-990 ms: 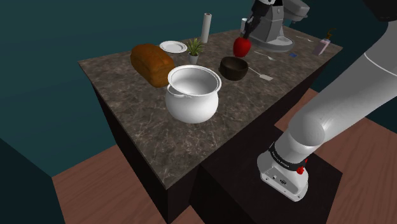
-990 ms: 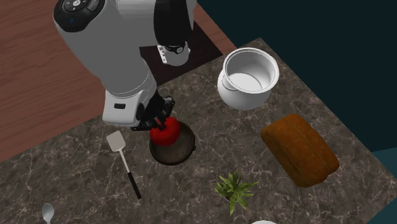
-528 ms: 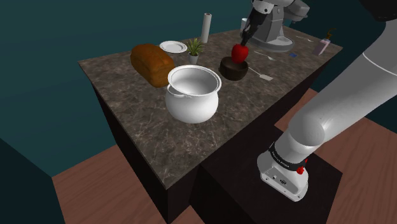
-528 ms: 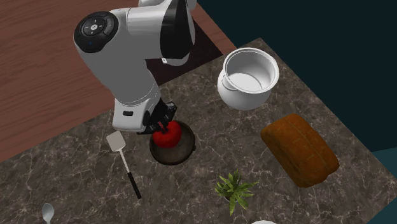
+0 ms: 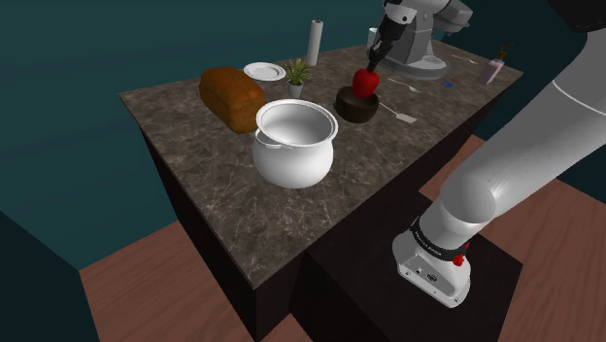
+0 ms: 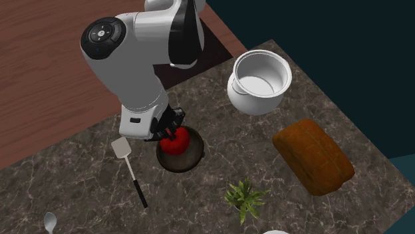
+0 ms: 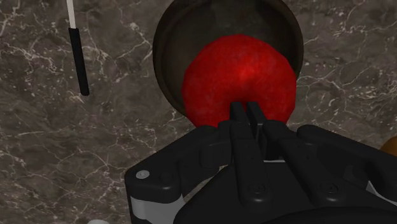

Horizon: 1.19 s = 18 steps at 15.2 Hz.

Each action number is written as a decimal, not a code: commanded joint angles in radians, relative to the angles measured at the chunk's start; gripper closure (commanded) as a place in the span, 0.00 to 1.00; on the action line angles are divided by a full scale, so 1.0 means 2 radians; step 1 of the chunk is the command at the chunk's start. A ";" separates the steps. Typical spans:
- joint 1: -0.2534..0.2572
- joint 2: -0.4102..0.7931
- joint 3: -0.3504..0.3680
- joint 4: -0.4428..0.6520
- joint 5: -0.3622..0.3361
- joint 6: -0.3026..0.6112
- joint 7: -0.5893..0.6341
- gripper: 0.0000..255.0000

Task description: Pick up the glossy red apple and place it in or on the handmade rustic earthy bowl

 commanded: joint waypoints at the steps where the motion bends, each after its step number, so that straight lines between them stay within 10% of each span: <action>1: 0.000 0.000 0.000 0.000 0.000 0.000 0.000 0.00; 18: -0.002 -0.022 0.000 0.040 -0.012 -0.060 0.008 0.00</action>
